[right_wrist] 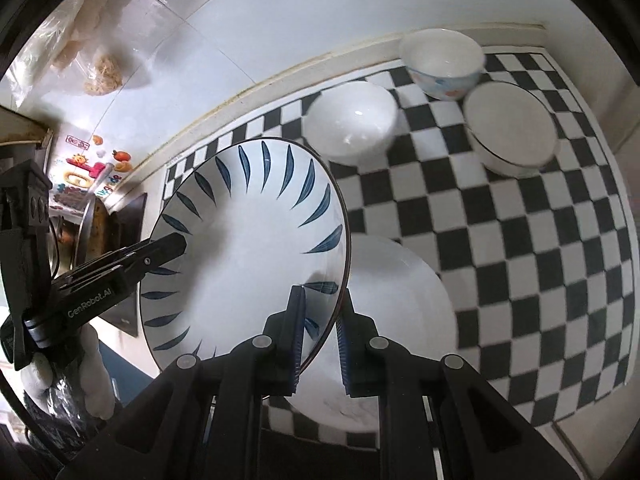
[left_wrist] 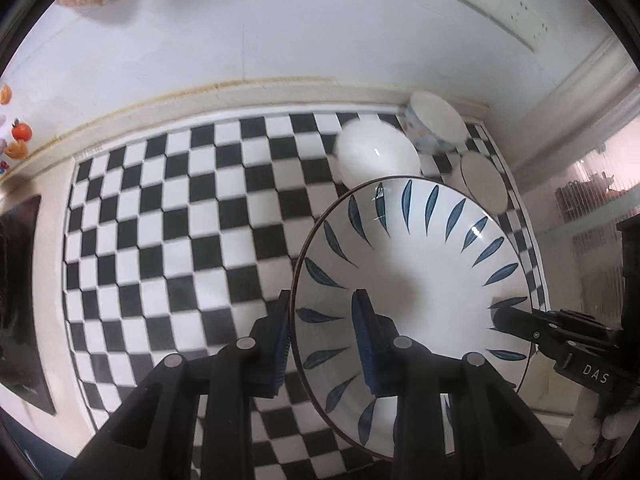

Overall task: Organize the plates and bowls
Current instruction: 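Carry the blue-striped plate with both grippers and lower it onto the plate stack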

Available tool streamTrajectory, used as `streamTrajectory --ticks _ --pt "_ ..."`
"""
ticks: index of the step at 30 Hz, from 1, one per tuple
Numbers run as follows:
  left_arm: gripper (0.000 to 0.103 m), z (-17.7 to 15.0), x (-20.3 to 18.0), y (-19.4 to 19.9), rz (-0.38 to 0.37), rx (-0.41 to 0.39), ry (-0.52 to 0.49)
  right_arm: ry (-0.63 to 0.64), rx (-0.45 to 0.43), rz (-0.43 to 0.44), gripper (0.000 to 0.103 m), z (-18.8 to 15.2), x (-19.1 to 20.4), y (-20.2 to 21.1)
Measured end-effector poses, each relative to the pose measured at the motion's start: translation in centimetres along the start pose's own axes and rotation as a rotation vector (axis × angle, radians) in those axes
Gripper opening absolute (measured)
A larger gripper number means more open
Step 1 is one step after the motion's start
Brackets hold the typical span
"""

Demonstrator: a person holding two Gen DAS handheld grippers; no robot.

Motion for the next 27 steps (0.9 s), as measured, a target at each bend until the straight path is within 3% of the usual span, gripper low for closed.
streamTrajectory --ticks 13,20,27 --pt "0.027 -5.7 -2.1 -7.1 0.044 0.182 -0.002 -0.028 0.134 -0.045 0.016 -5.2 -5.9 -5.6" --pt "0.027 -7.3 -1.9 -10.1 0.084 0.257 0.01 -0.001 0.178 -0.083 0.016 -6.1 -7.0 -7.8" --pt "0.027 -7.8 -2.1 -10.9 0.108 0.279 0.006 0.016 0.194 -0.101 0.016 -5.8 -7.6 -8.9"
Point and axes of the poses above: each gripper's, at about its wrist camera, not at the fingertips, and y roughly against the way its jaws point, x to its left, z to its top, the point moved 4 cm from there along -y, roughly the way its jaws point, and after that the axes turned 8 degrees about -z, right-handed, at the moved point
